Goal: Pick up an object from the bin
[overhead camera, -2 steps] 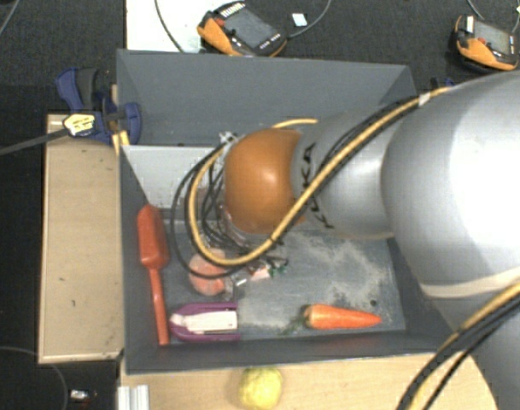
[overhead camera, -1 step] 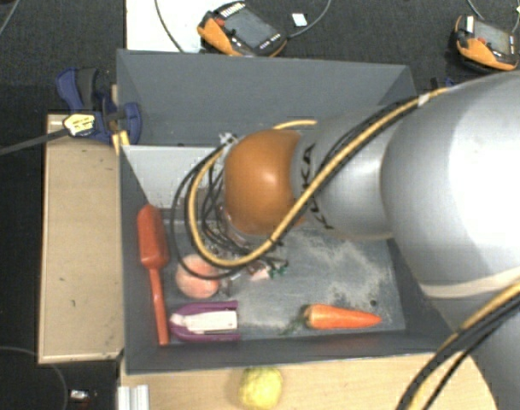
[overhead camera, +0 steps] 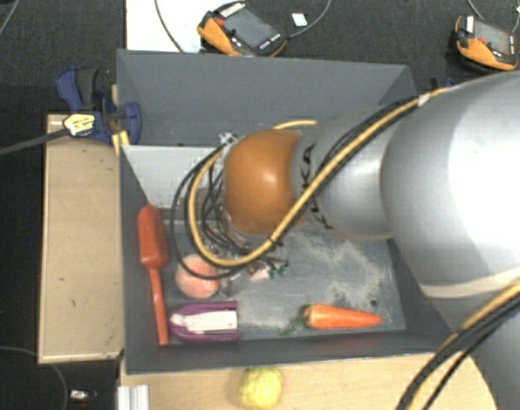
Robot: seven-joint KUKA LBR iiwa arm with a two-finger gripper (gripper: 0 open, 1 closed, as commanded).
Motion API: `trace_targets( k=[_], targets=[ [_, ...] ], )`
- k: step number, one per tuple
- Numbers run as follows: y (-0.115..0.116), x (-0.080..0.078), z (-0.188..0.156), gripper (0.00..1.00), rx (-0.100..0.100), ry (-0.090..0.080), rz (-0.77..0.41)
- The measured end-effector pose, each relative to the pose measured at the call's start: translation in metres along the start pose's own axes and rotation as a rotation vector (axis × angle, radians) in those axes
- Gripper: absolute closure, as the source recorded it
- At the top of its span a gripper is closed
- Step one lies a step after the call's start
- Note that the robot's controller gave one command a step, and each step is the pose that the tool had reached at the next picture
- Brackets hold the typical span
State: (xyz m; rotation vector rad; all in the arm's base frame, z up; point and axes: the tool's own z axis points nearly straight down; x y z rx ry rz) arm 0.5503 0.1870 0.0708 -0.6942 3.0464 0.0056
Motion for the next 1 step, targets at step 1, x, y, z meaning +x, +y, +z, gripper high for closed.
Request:
trace_targets(
  k=[1],
  targets=[
    [0.0,0.0,0.0,1.0,0.0,0.0,0.001]
  ],
)
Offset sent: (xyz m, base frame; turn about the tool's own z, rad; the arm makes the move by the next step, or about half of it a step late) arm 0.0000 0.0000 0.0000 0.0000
